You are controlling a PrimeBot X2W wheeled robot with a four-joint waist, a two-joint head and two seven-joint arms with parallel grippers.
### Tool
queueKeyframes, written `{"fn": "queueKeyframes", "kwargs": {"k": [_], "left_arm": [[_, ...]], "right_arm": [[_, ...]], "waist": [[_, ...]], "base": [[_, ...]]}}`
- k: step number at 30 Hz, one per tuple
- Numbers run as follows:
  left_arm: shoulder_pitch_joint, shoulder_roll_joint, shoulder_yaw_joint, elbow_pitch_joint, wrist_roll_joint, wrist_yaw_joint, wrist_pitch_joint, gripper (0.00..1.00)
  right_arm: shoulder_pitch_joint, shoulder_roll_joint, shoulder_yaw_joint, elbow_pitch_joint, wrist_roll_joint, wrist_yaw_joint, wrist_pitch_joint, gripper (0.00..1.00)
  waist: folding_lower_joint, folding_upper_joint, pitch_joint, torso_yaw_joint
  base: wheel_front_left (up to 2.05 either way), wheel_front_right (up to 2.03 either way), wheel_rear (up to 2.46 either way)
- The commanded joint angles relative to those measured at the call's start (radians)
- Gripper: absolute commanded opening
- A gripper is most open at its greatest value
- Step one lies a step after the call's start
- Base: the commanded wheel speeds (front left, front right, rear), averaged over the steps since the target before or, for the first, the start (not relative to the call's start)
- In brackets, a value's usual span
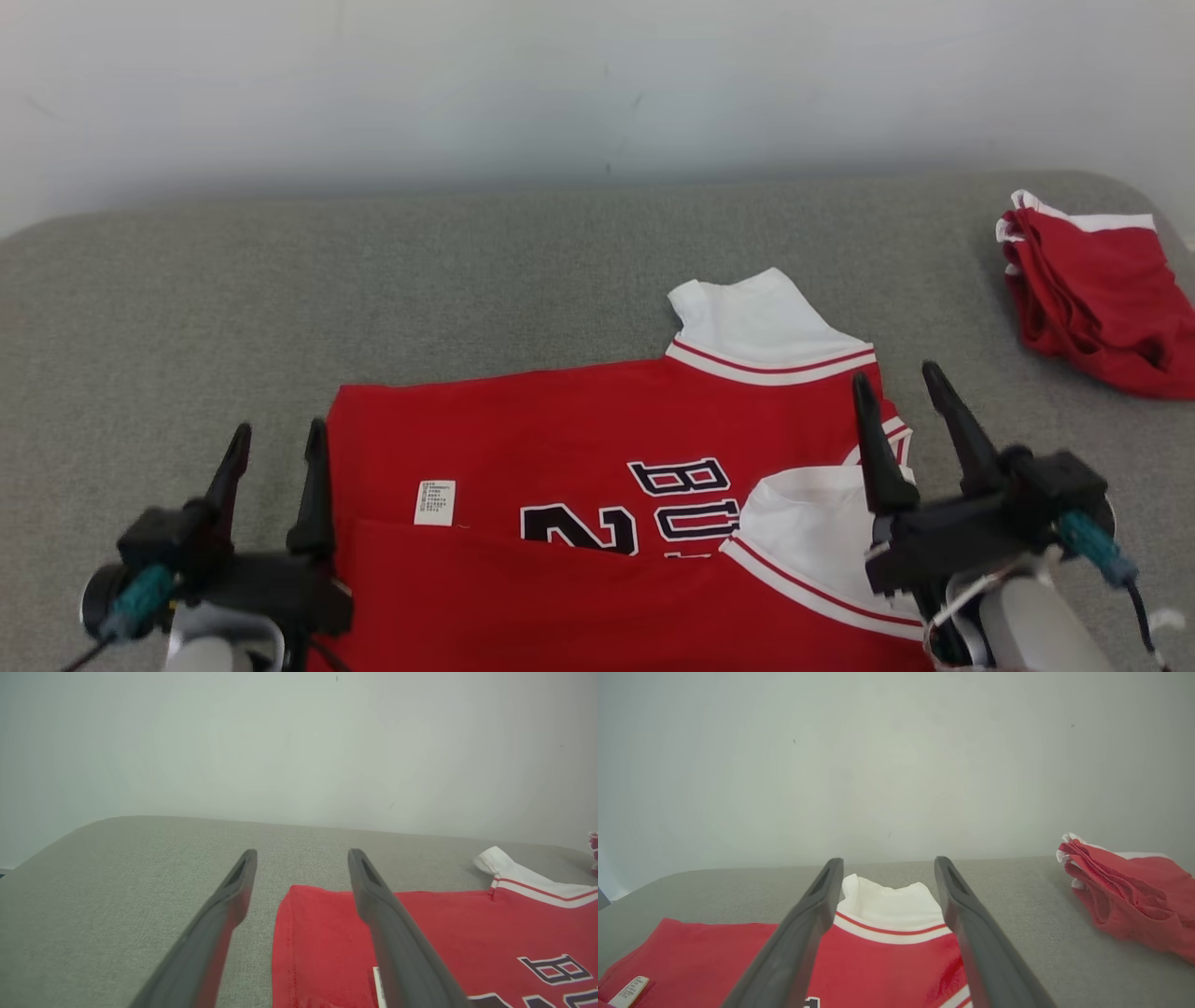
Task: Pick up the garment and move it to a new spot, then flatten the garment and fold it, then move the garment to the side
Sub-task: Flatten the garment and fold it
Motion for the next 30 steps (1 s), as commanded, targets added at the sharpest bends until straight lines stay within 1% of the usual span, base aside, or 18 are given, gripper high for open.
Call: {"fn": "queueKeyframes", "kwargs": {"k": [1, 2, 4, 8, 10, 12, 16, 19, 24, 30], "left_arm": [[-0.058, 0.026, -0.035, 0.026, -0.04, -0.001, 0.004, 1.0], [-0.102, 0.057, -0.059, 0.051, -0.071, 0.001, 0.021, 1.0], [-0.176, 0.099, -0.125, 0.099, -0.156, 0.0, 0.075, 1.0], [-0.304, 0.203, -0.215, 0.165, -0.293, 0.0, 0.186, 1.0], [-0.348, 0.23, -0.248, 0.197, -0.363, 0.0, 0.242, 1.0], [-0.385, 0.264, -0.28, 0.225, -0.406, 0.0, 0.273, 1.0], [-0.425, 0.299, -0.339, 0.274, -0.464, 0.0, 0.316, 1.0], [-0.431, 0.317, -0.374, 0.295, -0.491, 0.0, 0.316, 1.0], [-0.415, 0.333, -0.414, 0.316, -0.557, 0.0, 0.342, 1.0], [-0.42, 0.352, -0.452, 0.328, -0.603, 0.0, 0.366, 1.0]], "right_arm": [[-0.054, -0.017, 0.015, 0.031, -0.008, -0.002, 0.0, 1.0], [-0.102, -0.024, 0.026, 0.054, -0.007, -0.002, 0.0, 1.0], [-0.191, -0.041, 0.047, 0.113, -0.004, -0.002, 0.0, 1.0], [-0.345, -0.059, 0.09, 0.2, 0.01, -0.002, 0.0, 1.0], [-0.399, -0.06, 0.108, 0.23, 0.018, -0.002, 0.0, 1.0], [-0.433, -0.06, 0.127, 0.253, 0.025, -0.002, 0.0, 1.0], [-0.462, -0.053, 0.155, 0.279, 0.034, -0.002, 0.0, 1.0], [-0.454, -0.053, 0.157, 0.291, 0.046, -0.002, 0.0, 1.0], [-0.437, -0.059, 0.152, 0.3, 0.052, -0.002, 0.0, 1.0], [-0.446, -0.051, 0.152, 0.301, 0.044, -0.002, 0.0, 1.0]], "waist": [[-0.0001, -0.0001, 0.07, -0.022], [-0.0001, -0.0001, 0.09, -0.027], [-0.0001, -0.0001, 0.117, -0.035], [-0.0001, -0.0001, 0.162, -0.048], [-0.0001, -0.0001, 0.178, -0.054], [-0.0001, -0.0001, 0.189, -0.059], [-0.0001, -0.0001, 0.198, -0.071], [-0.0001, -0.0001, 0.195, -0.075], [-0.0001, -0.0001, 0.183, -0.073], [-0.0001, -0.0001, 0.19, -0.075]], "base": [[0.0, 0.0, 0.0], [0.0, 0.0, 0.0], [0.0, 0.0, 0.0], [0.0, 0.0, 0.0], [0.0, 0.0, 0.0], [0.0, 0.0, 0.0], [0.0, 0.0, 0.0], [0.0, 0.0, 0.0], [0.0, 0.0, 0.0], [0.0, 0.0, 0.0]]}}
